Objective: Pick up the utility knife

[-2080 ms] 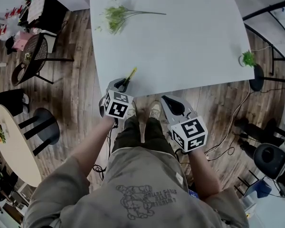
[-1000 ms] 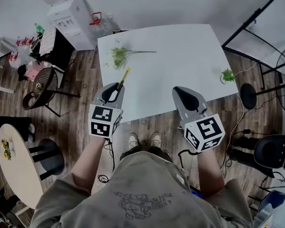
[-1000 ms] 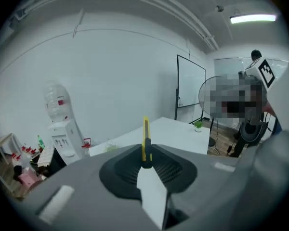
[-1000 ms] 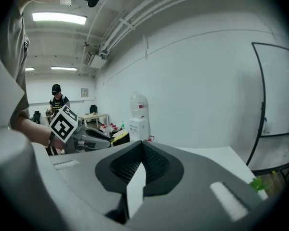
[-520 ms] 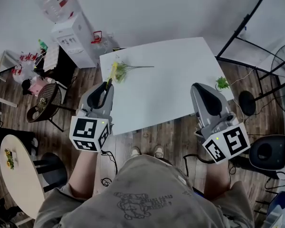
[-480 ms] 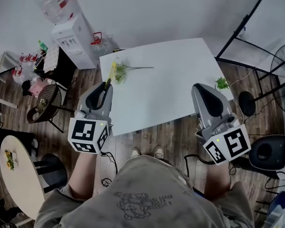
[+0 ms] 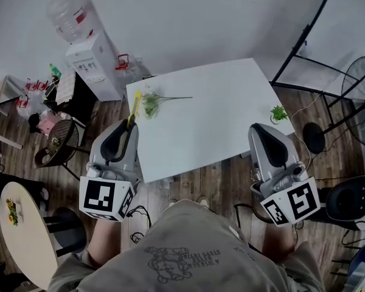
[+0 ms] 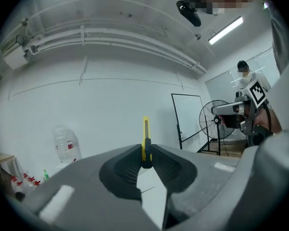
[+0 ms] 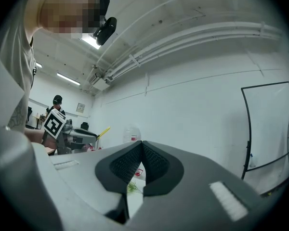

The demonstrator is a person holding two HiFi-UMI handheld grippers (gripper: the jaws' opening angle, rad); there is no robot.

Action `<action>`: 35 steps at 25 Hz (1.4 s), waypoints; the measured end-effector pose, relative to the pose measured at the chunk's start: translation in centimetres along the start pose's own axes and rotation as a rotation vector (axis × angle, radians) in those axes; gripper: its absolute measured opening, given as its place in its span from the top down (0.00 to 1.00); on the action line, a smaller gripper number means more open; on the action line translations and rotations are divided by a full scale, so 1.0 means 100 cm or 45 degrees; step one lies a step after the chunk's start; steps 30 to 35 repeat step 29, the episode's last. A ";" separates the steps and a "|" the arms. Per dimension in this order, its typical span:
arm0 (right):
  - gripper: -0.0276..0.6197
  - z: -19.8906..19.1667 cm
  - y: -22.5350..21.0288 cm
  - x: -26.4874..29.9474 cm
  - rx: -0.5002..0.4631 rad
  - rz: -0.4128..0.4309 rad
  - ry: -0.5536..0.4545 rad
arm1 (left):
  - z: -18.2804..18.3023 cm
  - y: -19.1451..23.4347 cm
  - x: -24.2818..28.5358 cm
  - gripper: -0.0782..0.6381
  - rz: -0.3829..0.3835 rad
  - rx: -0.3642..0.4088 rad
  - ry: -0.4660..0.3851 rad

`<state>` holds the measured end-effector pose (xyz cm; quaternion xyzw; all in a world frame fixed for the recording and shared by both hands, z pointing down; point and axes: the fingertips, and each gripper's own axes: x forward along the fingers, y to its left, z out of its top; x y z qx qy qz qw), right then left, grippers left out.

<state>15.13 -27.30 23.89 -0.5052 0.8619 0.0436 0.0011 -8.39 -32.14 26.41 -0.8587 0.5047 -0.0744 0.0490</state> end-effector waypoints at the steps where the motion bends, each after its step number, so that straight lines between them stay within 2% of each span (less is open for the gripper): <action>1: 0.91 -0.003 0.000 -0.002 0.002 0.000 0.009 | 0.000 -0.004 -0.001 0.80 -0.004 0.002 -0.002; 7: 0.91 -0.021 0.001 -0.007 0.023 -0.004 0.069 | -0.009 -0.021 0.001 0.80 -0.041 -0.012 0.023; 17: 0.91 -0.033 0.001 -0.005 0.026 0.016 0.107 | -0.014 -0.022 0.006 0.80 -0.032 -0.017 0.045; 35: 0.91 -0.042 -0.001 -0.003 0.011 0.038 0.114 | -0.028 -0.028 0.013 0.80 -0.028 0.018 0.066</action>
